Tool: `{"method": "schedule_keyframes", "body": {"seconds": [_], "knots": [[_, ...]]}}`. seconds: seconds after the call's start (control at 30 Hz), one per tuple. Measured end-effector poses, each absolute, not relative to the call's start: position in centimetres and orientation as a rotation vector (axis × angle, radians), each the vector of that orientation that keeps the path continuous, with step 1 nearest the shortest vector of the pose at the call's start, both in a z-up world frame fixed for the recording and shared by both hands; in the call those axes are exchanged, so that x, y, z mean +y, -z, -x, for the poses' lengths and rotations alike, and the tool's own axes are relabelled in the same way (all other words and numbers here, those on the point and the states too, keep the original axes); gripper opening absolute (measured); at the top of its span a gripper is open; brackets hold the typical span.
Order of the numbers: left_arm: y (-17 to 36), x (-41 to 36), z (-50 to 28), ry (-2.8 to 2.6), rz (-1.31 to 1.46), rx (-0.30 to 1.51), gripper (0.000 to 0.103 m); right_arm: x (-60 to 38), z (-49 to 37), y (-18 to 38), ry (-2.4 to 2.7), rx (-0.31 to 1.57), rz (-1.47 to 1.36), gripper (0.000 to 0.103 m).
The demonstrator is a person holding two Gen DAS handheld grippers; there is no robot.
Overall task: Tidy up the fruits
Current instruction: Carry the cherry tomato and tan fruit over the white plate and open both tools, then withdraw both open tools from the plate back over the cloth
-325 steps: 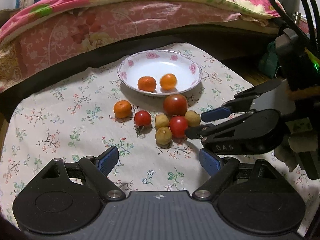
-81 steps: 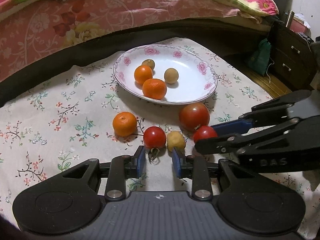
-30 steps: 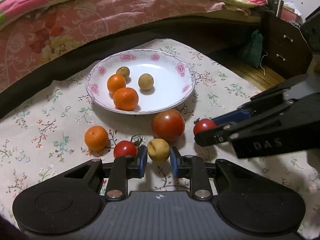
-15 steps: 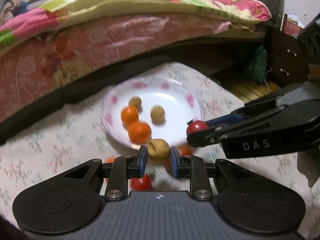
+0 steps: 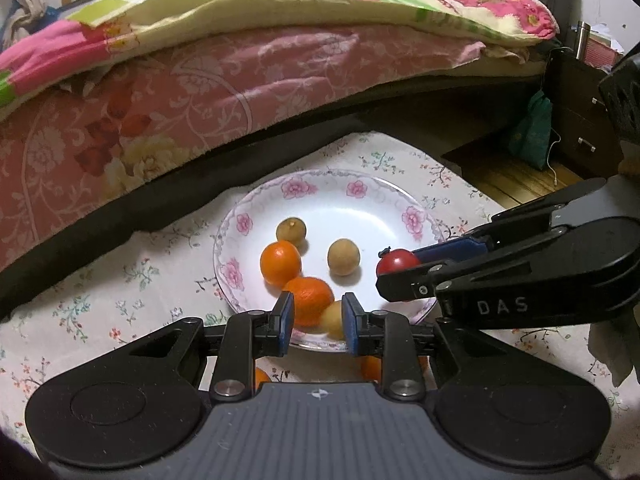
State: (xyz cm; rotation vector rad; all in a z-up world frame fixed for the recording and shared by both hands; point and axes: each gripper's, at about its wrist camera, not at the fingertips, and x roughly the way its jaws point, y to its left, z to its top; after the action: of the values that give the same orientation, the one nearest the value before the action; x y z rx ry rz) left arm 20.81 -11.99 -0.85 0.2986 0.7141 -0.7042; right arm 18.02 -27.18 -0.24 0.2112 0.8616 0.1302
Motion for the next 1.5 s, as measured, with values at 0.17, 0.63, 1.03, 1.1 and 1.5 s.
{"method": "schedule_keyframes", "body": {"seconds": [0.17, 0.63, 1.03, 1.1, 1.5], "knots": [[0.7, -11.0, -20.1, 0.696, -0.272, 0.716, 0.035, -26.9, -17.8, 0.4, -0.13, 0.858, -0.199, 0.054], [3.6, -5.5, -14.4, 0.592, -0.183, 0.781, 0.035, -25.4, -12.7, -0.4, -0.13, 0.853, -0.163, 0.057], [7.9, -5.7, -14.3, 0.448, -0.173, 0.642, 0.103, -24.5, -9.2, 3.9, 0.028, 0.822, -0.15, 0.057], [7.9, -6.0, -14.5, 0.461, -0.189, 0.64, 0.103, -24.7, -9.3, 4.4, 0.047, 0.801, -0.157, 0.057], [8.0, -4.8, -15.1, 0.586, -0.226, 0.635, 0.103, -24.0, -10.1, 5.0, 0.048, 0.748, -0.123, 0.081]]}}
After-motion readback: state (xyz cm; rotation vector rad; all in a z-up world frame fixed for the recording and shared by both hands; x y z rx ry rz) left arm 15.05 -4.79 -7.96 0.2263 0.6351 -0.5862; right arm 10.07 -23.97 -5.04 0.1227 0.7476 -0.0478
